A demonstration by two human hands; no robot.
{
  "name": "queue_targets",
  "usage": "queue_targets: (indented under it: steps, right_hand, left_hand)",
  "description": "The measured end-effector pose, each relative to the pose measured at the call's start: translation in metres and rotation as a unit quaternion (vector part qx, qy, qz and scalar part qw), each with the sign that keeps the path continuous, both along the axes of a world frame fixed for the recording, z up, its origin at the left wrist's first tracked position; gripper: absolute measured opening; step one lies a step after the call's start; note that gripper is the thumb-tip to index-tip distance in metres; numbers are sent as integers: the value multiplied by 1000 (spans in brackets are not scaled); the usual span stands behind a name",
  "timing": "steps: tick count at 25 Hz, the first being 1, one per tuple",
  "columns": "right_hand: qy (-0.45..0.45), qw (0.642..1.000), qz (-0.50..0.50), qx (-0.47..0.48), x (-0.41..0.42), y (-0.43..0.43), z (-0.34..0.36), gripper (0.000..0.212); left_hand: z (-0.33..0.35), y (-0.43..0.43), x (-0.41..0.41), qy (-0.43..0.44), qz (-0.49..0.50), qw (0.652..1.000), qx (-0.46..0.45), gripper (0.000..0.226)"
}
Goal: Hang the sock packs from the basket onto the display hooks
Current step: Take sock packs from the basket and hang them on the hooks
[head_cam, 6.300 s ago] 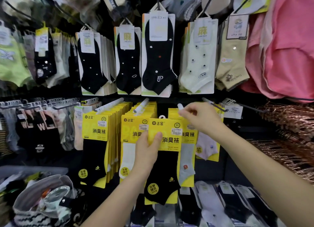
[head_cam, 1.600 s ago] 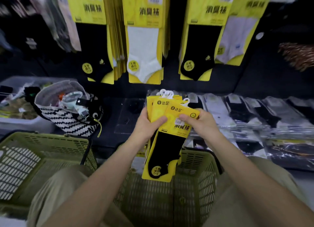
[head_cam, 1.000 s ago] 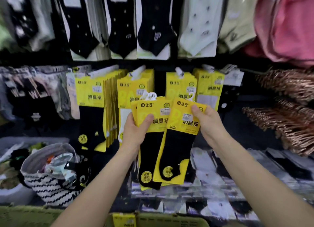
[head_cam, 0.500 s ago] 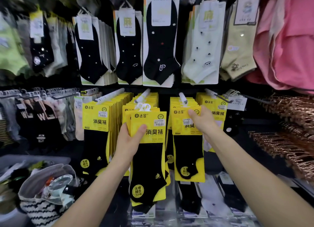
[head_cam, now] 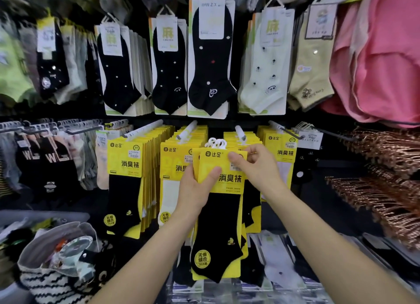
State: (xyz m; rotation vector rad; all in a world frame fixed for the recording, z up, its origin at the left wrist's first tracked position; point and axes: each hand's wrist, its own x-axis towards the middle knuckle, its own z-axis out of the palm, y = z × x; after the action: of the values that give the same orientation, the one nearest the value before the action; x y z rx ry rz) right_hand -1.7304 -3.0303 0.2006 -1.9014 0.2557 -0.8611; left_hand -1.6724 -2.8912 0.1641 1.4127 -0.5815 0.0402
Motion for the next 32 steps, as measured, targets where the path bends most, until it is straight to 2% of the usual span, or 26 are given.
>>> queue_targets:
  steps: [3,6,7,9,11,12,16,20,25,27,28,30,32]
  right_hand:
    - [-16,999,-7,46,-5,-8,0,16]
    - [-3,998,-54,11,-9,-18,-4,8]
    - [-1,997,-73,-8,-10,-21,-5,11]
    - [-2,995,-98,-30,-12,-30,-5,14]
    - [-14,995,-102,-11,-14,-41,-1,9]
    - [-19,994,-104,-1,-14,-46,2,6]
    - [-30,995,-99,-10,-3,-53,17,2]
    - [16,993,-101,-67,13,-47,18,5]
    - [77,978,-161,-109,15,-41,16,10]
    - [55,964,-210,-156,10,-37,15,18]
    - [18,962,-211,-171,6,-32,15,19]
    - [-42,979,-126,-154,2,-16,16,13]
    - [-3,990,-38,-138,1,-2,17,21]
  left_hand:
    - [1,-8,-5,22,-22,999,-10,32]
    - [-1,-15,-6,36,-34,999,-10,12]
    - [-1,-18,-8,26,-30,999,-8,15]
    - [-3,-20,-8,12,-9,1000,-7,35]
    - [-2,-14,-2,18,14,1000,-13,55]
    - [-3,-9,3,15,25,999,-16,57]
    - [-10,14,18,-6,60,998,-19,34]
    - [-14,33,24,-8,61,998,-11,33]
    - [-8,36,25,-19,55,998,-7,25]
    - [-6,30,22,-23,36,999,-4,21]
    - [-5,26,20,-22,26,999,-3,17]
    - [-3,17,14,-22,9,1000,-7,19]
    - [-3,6,9,-31,-5,999,-12,29]
